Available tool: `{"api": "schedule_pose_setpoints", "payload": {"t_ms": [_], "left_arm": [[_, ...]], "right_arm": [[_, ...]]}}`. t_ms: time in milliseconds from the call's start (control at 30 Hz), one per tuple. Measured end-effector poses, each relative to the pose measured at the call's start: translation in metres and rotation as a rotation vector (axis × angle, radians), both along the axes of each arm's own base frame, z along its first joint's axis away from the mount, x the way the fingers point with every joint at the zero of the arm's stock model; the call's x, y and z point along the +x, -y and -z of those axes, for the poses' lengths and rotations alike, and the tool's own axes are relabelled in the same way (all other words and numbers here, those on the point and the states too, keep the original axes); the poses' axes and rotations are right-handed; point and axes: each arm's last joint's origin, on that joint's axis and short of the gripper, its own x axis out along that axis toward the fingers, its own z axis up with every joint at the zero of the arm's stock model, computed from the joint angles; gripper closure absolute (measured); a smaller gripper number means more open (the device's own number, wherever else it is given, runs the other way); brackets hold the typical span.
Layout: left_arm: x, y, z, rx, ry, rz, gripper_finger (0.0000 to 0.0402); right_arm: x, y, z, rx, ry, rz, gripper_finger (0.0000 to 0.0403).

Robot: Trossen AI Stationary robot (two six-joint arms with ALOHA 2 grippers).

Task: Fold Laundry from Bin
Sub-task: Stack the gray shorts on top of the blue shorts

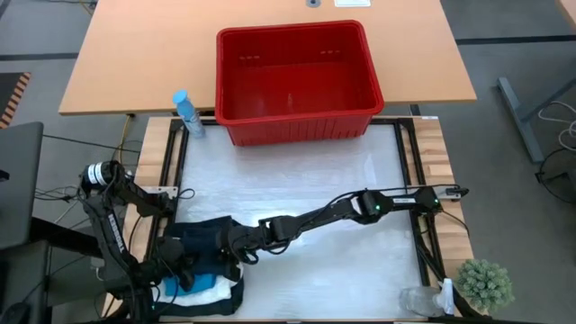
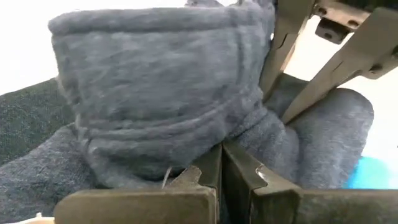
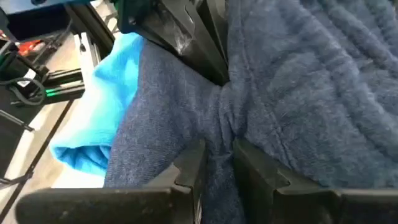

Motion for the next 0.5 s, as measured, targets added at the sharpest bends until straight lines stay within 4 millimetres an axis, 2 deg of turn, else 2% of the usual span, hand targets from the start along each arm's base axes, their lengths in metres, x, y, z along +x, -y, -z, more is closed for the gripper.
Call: {"api": "schedule_pose_setpoints", "payload": {"t_ms": [167,367,500], "left_arm": [[0.0,0.0,0.0,0.001,0.001,0.002,0.0401],[0.002,0.002,0.011,-0.051,0.007,0.022,0.0401],[0.002,0.002,0.008,-0.047,0.015,0.021,0.0401]], "right_arm": [[0.0,-0.003,0.015,0.0,-0.042,-0.024,0.0294],[-0.001,-0.003,0.019,-0.028,-0.079,-0.043,0.0294],[-0.002,0.0,0.02,-0.017,-0.1,-0.038,0.0294]]}}
